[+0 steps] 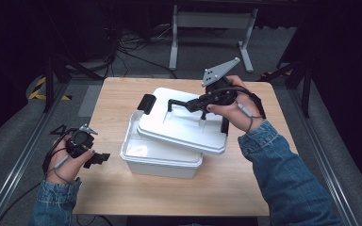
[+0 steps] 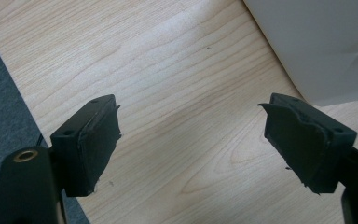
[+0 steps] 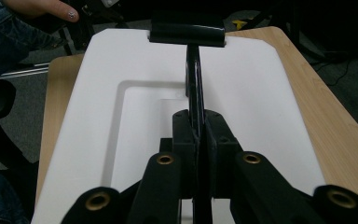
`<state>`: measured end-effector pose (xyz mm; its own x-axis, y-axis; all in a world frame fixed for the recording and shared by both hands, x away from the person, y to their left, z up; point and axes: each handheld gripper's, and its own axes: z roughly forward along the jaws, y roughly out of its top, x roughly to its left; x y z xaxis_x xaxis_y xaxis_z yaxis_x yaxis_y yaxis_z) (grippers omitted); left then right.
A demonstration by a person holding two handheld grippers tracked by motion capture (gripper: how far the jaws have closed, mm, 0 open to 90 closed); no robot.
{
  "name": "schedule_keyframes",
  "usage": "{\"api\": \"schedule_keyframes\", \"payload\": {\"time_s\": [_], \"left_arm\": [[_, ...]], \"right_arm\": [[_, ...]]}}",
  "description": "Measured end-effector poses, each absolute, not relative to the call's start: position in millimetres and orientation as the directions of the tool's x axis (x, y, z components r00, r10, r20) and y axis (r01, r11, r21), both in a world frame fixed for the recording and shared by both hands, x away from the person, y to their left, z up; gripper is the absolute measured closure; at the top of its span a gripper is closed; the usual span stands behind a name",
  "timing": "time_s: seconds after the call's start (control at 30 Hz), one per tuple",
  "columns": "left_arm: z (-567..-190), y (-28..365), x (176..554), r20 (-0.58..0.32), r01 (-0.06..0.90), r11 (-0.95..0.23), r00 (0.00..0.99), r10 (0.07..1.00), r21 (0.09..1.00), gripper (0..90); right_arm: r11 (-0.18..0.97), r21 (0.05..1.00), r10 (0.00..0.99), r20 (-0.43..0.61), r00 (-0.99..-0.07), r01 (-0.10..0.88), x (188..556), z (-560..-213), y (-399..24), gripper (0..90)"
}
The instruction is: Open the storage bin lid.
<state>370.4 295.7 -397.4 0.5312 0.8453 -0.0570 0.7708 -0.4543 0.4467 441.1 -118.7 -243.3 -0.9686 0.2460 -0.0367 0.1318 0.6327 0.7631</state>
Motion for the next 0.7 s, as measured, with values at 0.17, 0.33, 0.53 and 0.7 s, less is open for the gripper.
{"api": "schedule_keyframes", "payload": {"time_s": [0.17, 0.33, 0.53, 0.7], "left_arm": [[-397.5, 296.2, 370.9, -0.05, 0.768, -0.457, 0.532, 0.845, 0.449, 18.7], [-397.6, 295.3, 371.2, -0.05, 0.769, -0.46, 0.534, 0.844, 0.444, 18.7], [-398.0, 293.8, 371.5, -0.054, 0.772, -0.459, 0.533, 0.844, 0.44, 18.7], [-397.9, 293.9, 371.5, -0.055, 0.772, -0.458, 0.533, 0.845, 0.44, 18.7]], "right_arm": [[0.624, 0.767, 0.274, -0.032, -0.961, 0.153, 440.7, -243.1, -135.6, 84.9], [0.611, 0.773, 0.312, -0.033, -0.95, 0.174, 439.4, -241.5, -156.9, 84.9], [0.589, 0.783, 0.352, -0.026, -0.936, 0.2, 438.1, -239.6, -179.8, 84.9], [0.584, 0.781, 0.381, -0.027, -0.924, 0.219, 437.3, -239.8, -196.4, 84.9]]}}
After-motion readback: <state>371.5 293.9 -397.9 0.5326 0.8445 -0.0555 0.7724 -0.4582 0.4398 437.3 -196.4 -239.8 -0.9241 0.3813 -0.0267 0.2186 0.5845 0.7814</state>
